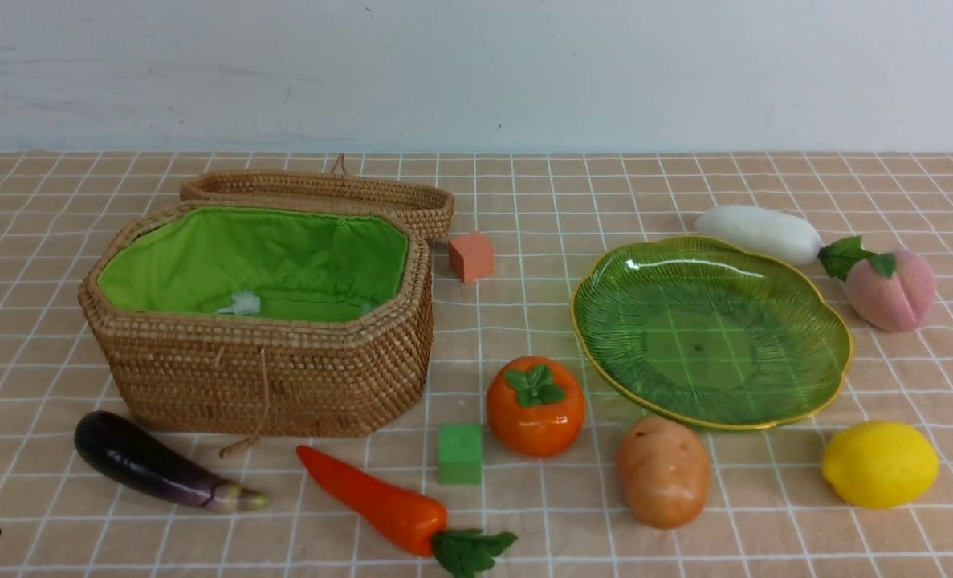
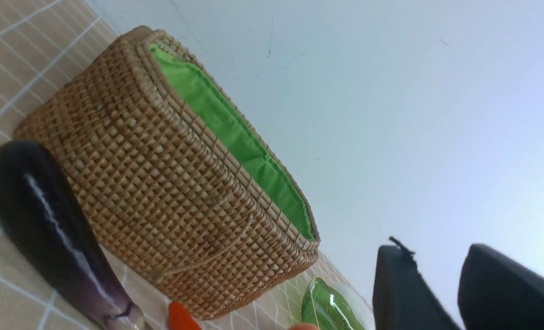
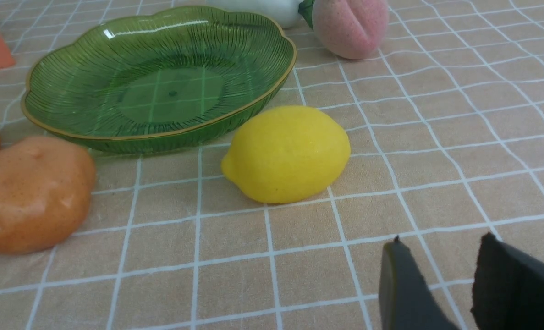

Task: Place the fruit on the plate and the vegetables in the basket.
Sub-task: Use the left arm to grab an eggplant and put it into the left basket

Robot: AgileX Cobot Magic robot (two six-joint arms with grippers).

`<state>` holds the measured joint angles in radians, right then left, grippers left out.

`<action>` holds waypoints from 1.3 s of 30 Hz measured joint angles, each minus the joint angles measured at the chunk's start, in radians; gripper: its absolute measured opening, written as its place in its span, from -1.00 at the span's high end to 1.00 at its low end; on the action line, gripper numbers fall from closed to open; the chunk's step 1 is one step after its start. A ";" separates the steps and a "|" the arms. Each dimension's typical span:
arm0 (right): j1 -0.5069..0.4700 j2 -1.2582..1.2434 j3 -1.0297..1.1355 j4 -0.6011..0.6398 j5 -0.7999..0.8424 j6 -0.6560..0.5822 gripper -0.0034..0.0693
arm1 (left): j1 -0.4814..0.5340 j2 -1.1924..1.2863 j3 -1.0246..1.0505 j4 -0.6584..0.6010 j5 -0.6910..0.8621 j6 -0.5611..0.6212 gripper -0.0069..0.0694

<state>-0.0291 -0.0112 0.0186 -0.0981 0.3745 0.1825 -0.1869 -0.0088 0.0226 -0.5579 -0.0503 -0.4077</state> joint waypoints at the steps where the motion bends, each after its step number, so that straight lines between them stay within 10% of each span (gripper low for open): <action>1: 0.000 0.000 0.000 0.000 0.000 0.000 0.24 | 0.000 0.000 -0.008 0.000 0.021 0.003 0.43; 5: 0.000 0.000 0.000 0.000 0.000 0.000 0.24 | 0.000 0.060 -0.121 0.025 0.191 0.064 0.85; 16: 0.000 0.000 0.007 0.263 -0.179 0.261 0.24 | 0.000 0.480 -0.500 0.122 0.835 0.452 0.85; 23: 0.022 0.000 -0.038 0.370 -0.175 0.376 0.36 | 0.000 0.625 -0.532 0.133 0.872 0.567 0.85; 39: 0.475 0.434 -0.801 0.378 0.587 -0.203 0.82 | 0.000 0.959 -0.761 0.188 0.946 0.917 0.85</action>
<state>0.4458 0.4230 -0.7819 0.2797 0.9614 -0.0206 -0.1869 0.9506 -0.7383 -0.3701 0.8957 0.5089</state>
